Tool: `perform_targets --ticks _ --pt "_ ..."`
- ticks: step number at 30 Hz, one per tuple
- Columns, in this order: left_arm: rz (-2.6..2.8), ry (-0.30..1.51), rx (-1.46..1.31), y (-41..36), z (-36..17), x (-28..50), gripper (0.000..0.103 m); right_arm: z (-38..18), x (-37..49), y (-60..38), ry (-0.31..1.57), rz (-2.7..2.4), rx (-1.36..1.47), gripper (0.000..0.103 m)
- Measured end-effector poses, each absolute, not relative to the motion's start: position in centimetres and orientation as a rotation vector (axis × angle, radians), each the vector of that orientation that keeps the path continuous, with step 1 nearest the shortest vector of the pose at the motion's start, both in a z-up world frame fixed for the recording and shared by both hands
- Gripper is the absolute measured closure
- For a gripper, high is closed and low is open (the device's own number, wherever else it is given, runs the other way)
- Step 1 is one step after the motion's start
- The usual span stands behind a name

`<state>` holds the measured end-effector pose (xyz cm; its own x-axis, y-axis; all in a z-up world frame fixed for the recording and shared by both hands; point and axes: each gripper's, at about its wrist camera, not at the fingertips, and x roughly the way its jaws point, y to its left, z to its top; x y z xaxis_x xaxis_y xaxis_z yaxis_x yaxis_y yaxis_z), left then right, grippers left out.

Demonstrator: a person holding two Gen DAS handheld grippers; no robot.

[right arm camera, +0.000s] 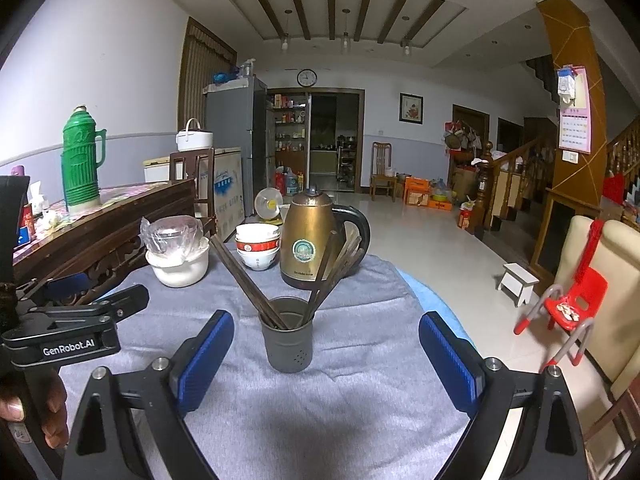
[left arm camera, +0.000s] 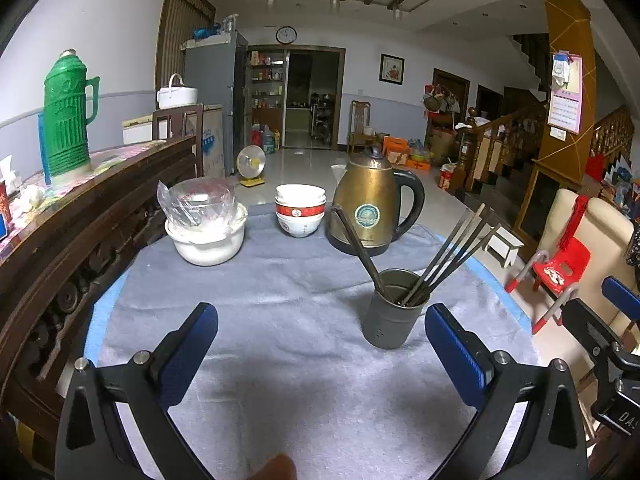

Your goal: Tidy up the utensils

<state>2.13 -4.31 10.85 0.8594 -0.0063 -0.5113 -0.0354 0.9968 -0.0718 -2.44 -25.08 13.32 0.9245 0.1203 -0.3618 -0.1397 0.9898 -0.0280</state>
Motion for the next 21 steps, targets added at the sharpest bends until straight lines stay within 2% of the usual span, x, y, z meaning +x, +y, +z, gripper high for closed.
perform_targets --ticks 21 --pt "-0.005 0.543 -0.072 -5.03 11.02 2.37 0.000 13.79 -2.20 -25.26 0.363 0.132 -0.057 0.007"
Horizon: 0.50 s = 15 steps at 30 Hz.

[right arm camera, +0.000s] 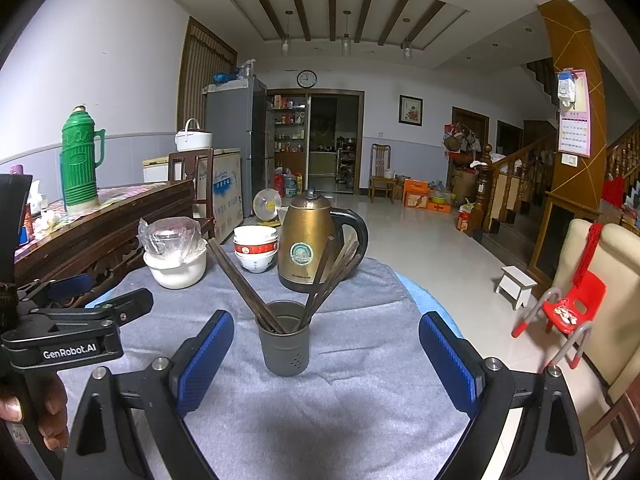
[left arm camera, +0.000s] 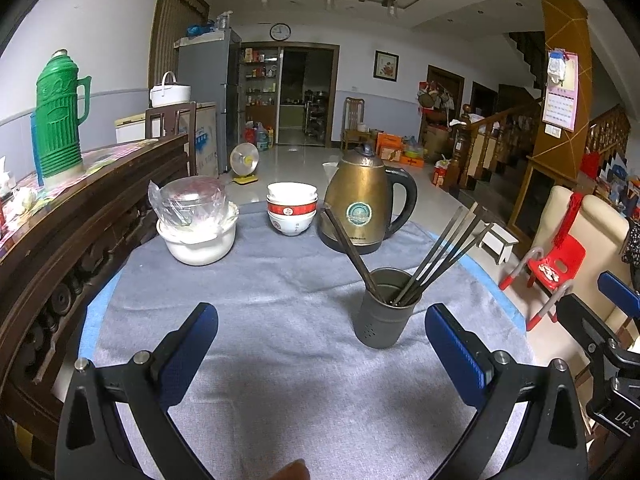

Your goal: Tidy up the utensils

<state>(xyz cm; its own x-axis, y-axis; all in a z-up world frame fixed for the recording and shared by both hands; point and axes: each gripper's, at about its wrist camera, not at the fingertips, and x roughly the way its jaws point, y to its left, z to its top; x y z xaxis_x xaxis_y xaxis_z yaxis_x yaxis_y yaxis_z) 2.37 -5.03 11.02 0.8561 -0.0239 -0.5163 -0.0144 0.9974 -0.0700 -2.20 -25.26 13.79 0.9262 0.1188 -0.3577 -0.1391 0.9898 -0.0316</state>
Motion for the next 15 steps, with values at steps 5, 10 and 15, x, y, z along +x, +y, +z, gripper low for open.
perform_targets --ticks 5,10,15 --pt "0.000 0.542 -0.061 -5.17 11.07 2.48 0.000 13.71 -1.84 -25.58 0.371 0.129 -0.055 0.007" --pt "-0.002 0.545 -0.061 -5.18 11.05 2.69 0.000 13.50 -1.59 -25.64 0.377 0.128 -0.055 0.007" --pt "-0.009 0.533 -0.061 -5.19 11.16 2.71 0.000 13.29 -1.48 -25.72 0.380 0.124 -0.053 0.007"
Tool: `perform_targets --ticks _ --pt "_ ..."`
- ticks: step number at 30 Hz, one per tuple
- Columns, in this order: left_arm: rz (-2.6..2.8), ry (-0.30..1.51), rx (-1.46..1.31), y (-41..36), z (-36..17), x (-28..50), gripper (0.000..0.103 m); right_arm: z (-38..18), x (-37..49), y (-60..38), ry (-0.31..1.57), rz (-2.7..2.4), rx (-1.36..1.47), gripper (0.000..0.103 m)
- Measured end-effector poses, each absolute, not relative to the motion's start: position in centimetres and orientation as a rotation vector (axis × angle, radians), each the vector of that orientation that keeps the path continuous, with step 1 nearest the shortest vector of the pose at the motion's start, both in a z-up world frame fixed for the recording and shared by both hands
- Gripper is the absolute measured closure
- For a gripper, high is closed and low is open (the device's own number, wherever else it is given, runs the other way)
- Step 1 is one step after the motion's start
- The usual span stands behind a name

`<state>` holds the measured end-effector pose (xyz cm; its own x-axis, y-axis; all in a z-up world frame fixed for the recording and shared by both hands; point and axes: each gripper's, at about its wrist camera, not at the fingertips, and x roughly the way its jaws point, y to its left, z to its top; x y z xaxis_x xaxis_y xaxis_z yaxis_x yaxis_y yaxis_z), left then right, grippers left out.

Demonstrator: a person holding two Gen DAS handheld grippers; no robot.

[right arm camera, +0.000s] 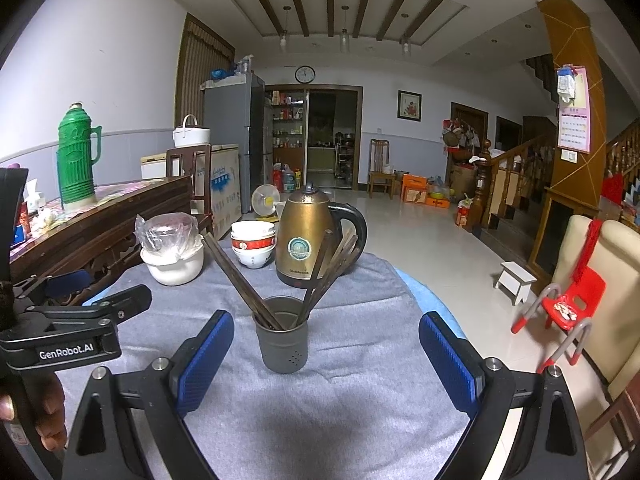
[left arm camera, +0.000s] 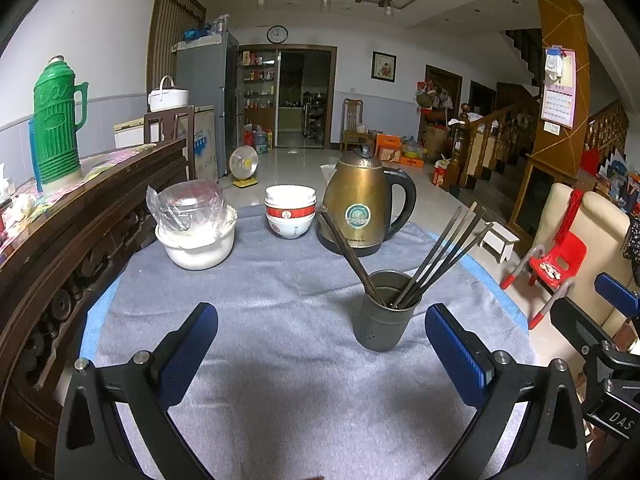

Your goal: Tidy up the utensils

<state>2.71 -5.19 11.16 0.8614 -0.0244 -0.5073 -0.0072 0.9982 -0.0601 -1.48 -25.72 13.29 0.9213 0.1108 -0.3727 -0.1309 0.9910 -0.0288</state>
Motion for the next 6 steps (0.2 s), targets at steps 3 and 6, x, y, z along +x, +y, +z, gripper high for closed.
perform_targets --ticks 3,6 --pt "-0.019 0.519 -0.060 -5.25 11.34 2.76 0.000 13.17 -1.49 -25.60 0.381 0.124 -0.055 0.007" --pt "-0.024 0.522 -0.057 -5.36 11.36 2.95 0.000 13.16 -1.50 -25.60 0.381 0.124 -0.055 0.007"
